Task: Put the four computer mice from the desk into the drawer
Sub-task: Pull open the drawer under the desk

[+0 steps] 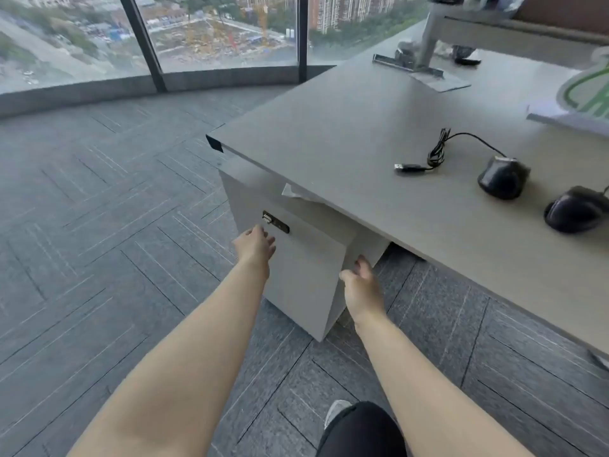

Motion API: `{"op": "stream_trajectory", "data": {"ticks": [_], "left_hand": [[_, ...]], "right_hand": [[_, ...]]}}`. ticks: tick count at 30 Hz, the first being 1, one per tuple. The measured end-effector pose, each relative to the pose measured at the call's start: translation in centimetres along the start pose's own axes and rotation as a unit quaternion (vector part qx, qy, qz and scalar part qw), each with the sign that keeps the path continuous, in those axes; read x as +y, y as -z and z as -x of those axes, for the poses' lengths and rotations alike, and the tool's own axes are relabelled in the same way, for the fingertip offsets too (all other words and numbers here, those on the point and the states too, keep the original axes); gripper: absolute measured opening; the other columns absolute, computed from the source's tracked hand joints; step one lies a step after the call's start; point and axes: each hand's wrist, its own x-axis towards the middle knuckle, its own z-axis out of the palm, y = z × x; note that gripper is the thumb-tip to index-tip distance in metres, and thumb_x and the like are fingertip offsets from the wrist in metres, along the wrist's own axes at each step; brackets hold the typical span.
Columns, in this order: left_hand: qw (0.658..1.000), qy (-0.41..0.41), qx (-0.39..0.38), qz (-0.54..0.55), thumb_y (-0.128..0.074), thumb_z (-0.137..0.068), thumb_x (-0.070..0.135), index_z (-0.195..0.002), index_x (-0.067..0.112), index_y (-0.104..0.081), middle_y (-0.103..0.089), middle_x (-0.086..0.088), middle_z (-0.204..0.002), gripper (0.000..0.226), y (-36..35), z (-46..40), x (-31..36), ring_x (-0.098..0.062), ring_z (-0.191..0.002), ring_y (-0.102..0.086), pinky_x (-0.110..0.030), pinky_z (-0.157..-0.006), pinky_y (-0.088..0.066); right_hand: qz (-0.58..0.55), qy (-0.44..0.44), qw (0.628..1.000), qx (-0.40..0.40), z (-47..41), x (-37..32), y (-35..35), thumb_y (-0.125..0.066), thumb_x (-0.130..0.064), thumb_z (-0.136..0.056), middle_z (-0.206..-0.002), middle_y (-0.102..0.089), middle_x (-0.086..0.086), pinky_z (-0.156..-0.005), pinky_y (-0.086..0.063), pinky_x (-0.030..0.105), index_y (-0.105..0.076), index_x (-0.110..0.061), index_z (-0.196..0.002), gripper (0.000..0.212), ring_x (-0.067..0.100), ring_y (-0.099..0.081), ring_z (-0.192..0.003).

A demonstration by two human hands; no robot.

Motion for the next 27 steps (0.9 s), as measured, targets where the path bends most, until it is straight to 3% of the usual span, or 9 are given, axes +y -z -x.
{"op": "stream_trajectory", "data": {"ticks": [2, 4, 9, 12, 17, 20, 22, 25, 27], "left_hand": [[1.000, 0.005, 0.001, -0.006, -0.045, -0.097, 0.014, -0.100, 0.003, -0.053, -0.055, -0.008, -0.087, 0.014, -1.0, -1.0, 0.4, -0.022, -0.082, -0.059, -0.031, -0.076, -0.052], [1.000, 0.004, -0.001, -0.015, -0.050, -0.095, 0.019, -0.093, 0.005, -0.057, -0.060, -0.007, -0.084, 0.016, -1.7, -2.4, 0.3, -0.022, -0.083, -0.064, -0.032, -0.075, -0.055], [0.999, 0.007, 0.010, -0.033, -0.055, -0.094, 0.022, -0.109, 0.004, -0.060, -0.061, -0.004, -0.077, 0.023, -1.9, -4.5, -0.6, -0.023, -0.085, -0.065, -0.038, -0.066, -0.059], [0.999, 0.020, 0.018, -0.033, -0.059, -0.092, 0.019, -0.101, 0.006, -0.059, -0.056, -0.005, -0.076, 0.015, -1.8, -5.0, -0.5, -0.024, -0.088, -0.062, -0.040, -0.071, -0.060], [0.999, 0.036, 0.037, 0.004, -0.059, -0.091, 0.019, -0.083, 0.013, -0.060, -0.059, -0.007, -0.080, 0.010, -1.9, -5.0, -0.3, -0.034, -0.103, -0.066, -0.033, -0.053, -0.054], [0.998, 0.031, 0.056, 0.018, -0.059, -0.091, 0.015, -0.095, 0.006, -0.062, -0.062, -0.012, -0.101, 0.011, -0.6, -4.5, -0.4, -0.029, -0.098, -0.062, -0.037, -0.064, -0.059], [0.997, 0.031, 0.073, 0.022, -0.059, -0.092, 0.016, -0.105, 0.005, -0.062, -0.061, -0.014, -0.109, 0.017, 1.1, -4.0, -0.9, -0.027, -0.095, -0.063, -0.039, -0.069, -0.061], [0.996, 0.023, 0.077, 0.031, -0.058, -0.093, 0.015, -0.110, 0.004, -0.061, -0.060, -0.007, -0.093, 0.020, 4.7, -2.7, -1.3, -0.021, -0.085, -0.063, -0.040, -0.077, -0.060], [0.996, 0.014, 0.082, 0.041, -0.058, -0.093, 0.012, -0.109, 0.002, -0.060, -0.058, -0.005, -0.085, 0.019, 7.2, -1.5, -1.4, -0.025, -0.092, -0.062, -0.039, -0.075, -0.059]], "right_hand": [[0.009, 0.034, 0.999, 0.014, -0.9, -0.2, -0.7, -0.047, -0.011, -0.088, -0.139, -0.057, 0.004, -0.104, -0.044, 0.039, -0.045, -0.017, -0.142, 0.054, 0.024, -0.054, -0.127], [0.016, 0.040, 0.998, 0.035, -1.2, 0.0, -1.4, -0.047, -0.008, -0.086, -0.121, -0.068, 0.002, -0.084, -0.052, 0.030, -0.057, -0.017, -0.130, 0.047, 0.023, -0.064, -0.110], [0.017, 0.054, 0.995, 0.085, -1.3, 0.2, -2.2, -0.046, -0.002, -0.083, -0.106, -0.074, 0.001, -0.051, -0.040, 0.005, -0.066, -0.013, -0.114, 0.039, 0.012, -0.065, -0.080], [0.043, 0.057, 0.993, 0.089, -1.2, 0.2, -2.2, -0.046, -0.002, -0.081, -0.103, -0.075, 0.001, -0.052, -0.041, 0.010, -0.067, -0.013, -0.110, 0.037, 0.016, -0.065, -0.081], [0.088, 0.063, 0.991, 0.081, -0.9, 0.3, -2.0, -0.047, -0.005, -0.081, -0.101, -0.075, 0.000, -0.055, -0.039, 0.020, -0.067, -0.015, -0.110, 0.036, 0.017, -0.064, -0.081], [0.089, 0.063, 0.992, 0.063, 0.5, 0.7, -2.2, -0.048, -0.006, -0.083, -0.098, -0.075, -0.002, -0.059, -0.043, 0.023, -0.069, -0.016, -0.105, 0.032, 0.017, -0.064, -0.082], [0.085, 0.072, 0.993, 0.046, 2.0, 1.4, -2.4, -0.049, -0.006, -0.086, -0.097, -0.075, -0.003, -0.059, -0.042, 0.019, -0.070, -0.017, -0.106, 0.032, 0.016, -0.063, -0.082], [0.095, 0.091, 0.991, 0.017, 4.6, 2.8, -2.9, -0.048, -0.006, -0.089, -0.091, -0.071, -0.003, -0.055, -0.041, 0.005, -0.070, -0.018, -0.106, 0.031, 0.009, -0.059, -0.077], [0.102, 0.098, 0.990, -0.008, 6.6, 4.0, -3.6, -0.047, -0.007, -0.090, -0.090, -0.071, -0.004, -0.058, -0.043, 0.002, -0.070, -0.017, -0.097, 0.026, 0.008, -0.057, -0.075]]}}
